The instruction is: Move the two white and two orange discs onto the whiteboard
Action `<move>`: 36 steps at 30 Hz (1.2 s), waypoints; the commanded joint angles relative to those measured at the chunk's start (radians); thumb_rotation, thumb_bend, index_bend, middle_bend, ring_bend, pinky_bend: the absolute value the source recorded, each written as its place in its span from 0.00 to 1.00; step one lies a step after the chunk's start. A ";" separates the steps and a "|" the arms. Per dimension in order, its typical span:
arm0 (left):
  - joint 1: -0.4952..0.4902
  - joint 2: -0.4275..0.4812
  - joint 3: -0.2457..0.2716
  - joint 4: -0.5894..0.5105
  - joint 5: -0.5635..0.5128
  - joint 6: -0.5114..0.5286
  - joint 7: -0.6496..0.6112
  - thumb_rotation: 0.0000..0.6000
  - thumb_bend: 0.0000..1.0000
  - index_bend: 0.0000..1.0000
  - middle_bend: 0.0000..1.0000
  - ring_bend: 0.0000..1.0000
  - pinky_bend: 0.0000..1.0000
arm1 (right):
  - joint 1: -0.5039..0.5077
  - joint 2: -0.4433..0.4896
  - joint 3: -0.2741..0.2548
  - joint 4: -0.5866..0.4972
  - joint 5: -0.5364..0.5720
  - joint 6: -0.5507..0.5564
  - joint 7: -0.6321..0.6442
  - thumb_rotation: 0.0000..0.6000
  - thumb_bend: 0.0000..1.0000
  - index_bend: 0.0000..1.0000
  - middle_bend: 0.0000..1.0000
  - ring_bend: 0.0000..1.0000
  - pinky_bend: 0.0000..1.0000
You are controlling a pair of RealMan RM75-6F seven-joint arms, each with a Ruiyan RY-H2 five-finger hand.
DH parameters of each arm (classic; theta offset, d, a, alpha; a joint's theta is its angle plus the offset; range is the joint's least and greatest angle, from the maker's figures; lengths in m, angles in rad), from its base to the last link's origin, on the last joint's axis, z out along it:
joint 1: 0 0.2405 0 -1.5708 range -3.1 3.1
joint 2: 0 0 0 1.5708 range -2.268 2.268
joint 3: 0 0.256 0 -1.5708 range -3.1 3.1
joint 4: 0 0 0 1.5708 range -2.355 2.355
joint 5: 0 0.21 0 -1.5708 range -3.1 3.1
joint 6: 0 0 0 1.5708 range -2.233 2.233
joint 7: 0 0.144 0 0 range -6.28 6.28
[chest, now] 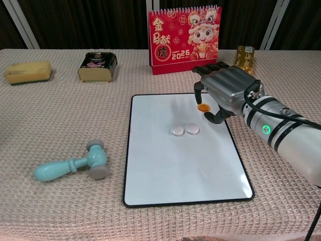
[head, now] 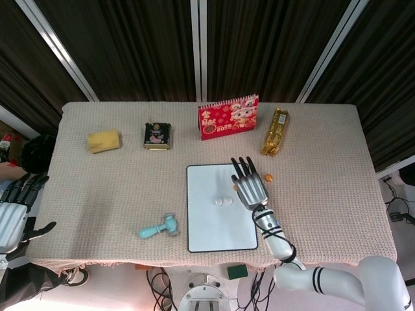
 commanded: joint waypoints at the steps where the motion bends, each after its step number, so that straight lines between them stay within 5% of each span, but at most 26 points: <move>1: -0.001 0.000 -0.001 0.002 -0.002 -0.001 -0.003 1.00 0.09 0.09 0.07 0.00 0.11 | 0.029 -0.036 0.016 0.035 0.003 -0.021 -0.005 1.00 0.37 0.49 0.00 0.00 0.00; 14: -0.002 0.000 -0.003 0.007 -0.009 -0.005 -0.011 1.00 0.09 0.09 0.07 0.00 0.11 | 0.096 -0.120 0.048 0.140 0.017 -0.055 -0.021 1.00 0.37 0.47 0.00 0.00 0.00; 20: -0.004 0.000 -0.003 0.008 -0.011 -0.010 -0.011 1.00 0.09 0.09 0.07 0.00 0.11 | 0.103 -0.122 0.050 0.146 0.031 -0.067 -0.021 1.00 0.33 0.10 0.00 0.00 0.00; 23: -0.004 0.000 -0.003 0.007 -0.010 -0.011 -0.010 1.00 0.09 0.09 0.07 0.00 0.11 | 0.102 -0.114 0.049 0.133 0.030 -0.066 -0.010 1.00 0.32 0.01 0.00 0.00 0.00; 27: -0.004 -0.001 -0.003 0.007 -0.010 -0.010 -0.009 1.00 0.09 0.09 0.07 0.00 0.11 | 0.078 -0.072 0.042 0.074 -0.001 -0.019 0.023 1.00 0.32 0.02 0.00 0.00 0.00; 36: -0.008 -0.003 0.003 -0.004 0.003 -0.016 0.009 1.00 0.09 0.09 0.07 0.00 0.11 | -0.026 0.105 0.041 -0.024 0.063 0.061 0.004 1.00 0.33 0.24 0.00 0.00 0.00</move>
